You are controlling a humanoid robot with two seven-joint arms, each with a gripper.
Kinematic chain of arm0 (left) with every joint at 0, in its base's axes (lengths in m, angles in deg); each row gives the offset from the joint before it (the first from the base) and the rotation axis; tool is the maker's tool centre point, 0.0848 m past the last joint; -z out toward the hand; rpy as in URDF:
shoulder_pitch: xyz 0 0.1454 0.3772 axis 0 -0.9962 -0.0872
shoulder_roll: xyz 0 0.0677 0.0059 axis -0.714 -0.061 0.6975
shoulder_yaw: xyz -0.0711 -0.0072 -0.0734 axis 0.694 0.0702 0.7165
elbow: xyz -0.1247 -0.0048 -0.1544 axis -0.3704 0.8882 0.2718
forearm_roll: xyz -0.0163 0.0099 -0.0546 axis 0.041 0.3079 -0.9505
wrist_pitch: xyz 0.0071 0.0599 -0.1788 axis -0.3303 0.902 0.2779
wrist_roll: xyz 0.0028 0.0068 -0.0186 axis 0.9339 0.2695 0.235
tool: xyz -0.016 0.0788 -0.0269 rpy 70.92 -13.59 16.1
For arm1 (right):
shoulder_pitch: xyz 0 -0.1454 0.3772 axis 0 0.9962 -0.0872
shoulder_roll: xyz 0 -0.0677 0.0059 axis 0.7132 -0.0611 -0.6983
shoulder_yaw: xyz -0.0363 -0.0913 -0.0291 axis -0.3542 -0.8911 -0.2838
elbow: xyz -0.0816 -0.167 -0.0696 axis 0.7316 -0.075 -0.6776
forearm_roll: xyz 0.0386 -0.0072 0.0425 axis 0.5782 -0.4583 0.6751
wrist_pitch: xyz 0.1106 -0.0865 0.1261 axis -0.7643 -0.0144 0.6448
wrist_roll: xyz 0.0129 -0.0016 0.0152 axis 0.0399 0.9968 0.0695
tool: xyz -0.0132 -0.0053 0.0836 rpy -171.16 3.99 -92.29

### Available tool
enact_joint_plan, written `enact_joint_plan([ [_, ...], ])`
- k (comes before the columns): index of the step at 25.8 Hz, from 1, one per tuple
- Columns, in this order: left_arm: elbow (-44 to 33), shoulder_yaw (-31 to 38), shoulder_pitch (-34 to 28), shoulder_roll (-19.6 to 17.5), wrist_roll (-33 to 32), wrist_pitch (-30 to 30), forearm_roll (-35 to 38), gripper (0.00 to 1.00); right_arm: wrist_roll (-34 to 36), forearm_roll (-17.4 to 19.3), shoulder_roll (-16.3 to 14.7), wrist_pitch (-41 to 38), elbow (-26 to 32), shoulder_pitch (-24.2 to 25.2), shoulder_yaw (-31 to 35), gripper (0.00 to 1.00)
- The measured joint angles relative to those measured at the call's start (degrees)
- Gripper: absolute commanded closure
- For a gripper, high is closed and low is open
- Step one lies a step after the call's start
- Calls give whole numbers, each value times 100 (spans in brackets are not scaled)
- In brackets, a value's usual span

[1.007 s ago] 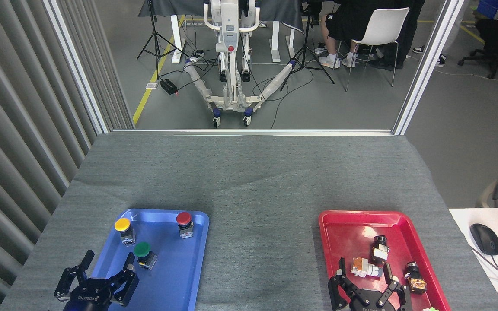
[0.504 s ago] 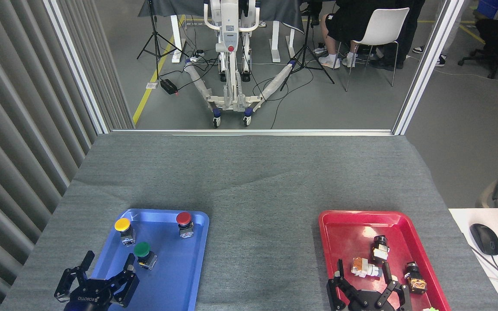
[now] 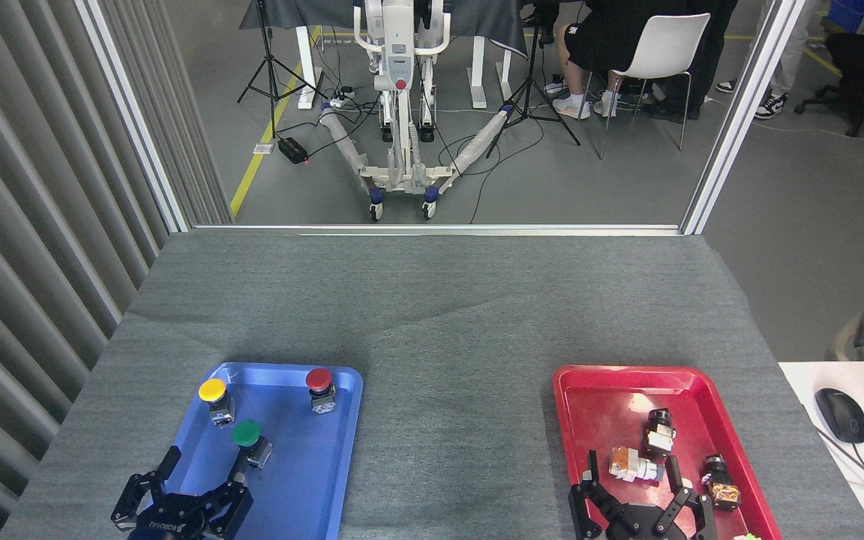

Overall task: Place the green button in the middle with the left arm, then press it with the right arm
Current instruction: 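Reach the left gripper to the green button and grasp it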

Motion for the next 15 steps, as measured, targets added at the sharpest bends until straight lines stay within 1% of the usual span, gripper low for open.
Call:
enact_joint_plan([
  [8, 716, -89, 353, -6, -27, -395, 21, 1, 0, 0, 5, 0, 0, 5, 0, 0],
  [15, 1499, -98, 827, -41, -39, -645, 147, 1, -1, 0, 7, 1, 0, 19, -7, 0],
])
